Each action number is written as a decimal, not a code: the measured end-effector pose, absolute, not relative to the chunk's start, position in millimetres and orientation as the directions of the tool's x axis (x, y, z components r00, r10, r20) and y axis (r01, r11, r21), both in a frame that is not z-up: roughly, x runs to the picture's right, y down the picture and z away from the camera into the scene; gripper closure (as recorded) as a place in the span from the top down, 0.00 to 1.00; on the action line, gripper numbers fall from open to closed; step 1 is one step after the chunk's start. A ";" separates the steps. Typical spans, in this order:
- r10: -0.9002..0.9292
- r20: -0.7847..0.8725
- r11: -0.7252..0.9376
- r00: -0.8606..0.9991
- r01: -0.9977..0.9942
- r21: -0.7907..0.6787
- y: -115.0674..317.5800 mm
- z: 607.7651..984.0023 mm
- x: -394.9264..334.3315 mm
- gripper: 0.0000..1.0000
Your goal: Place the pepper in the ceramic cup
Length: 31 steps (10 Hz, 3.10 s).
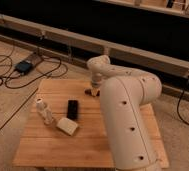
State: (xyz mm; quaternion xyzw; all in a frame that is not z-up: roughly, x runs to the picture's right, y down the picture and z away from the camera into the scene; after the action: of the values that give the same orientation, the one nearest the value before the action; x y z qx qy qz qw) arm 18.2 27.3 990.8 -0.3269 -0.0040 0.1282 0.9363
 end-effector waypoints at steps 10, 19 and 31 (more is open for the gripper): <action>0.317 0.025 0.693 0.948 -0.213 -0.688 -4.4 862.8 23.6 0.06; 0.438 -0.005 0.679 0.899 -0.334 -0.654 71.0 707.0 59.9 0.06; 0.692 0.082 0.560 0.717 -0.462 -0.687 181.4 647.2 47.3 0.06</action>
State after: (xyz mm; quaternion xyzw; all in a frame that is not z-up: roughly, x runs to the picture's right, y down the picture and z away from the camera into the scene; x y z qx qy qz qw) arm 47.3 181.4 647.2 -0.3299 -0.1741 0.3332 0.8659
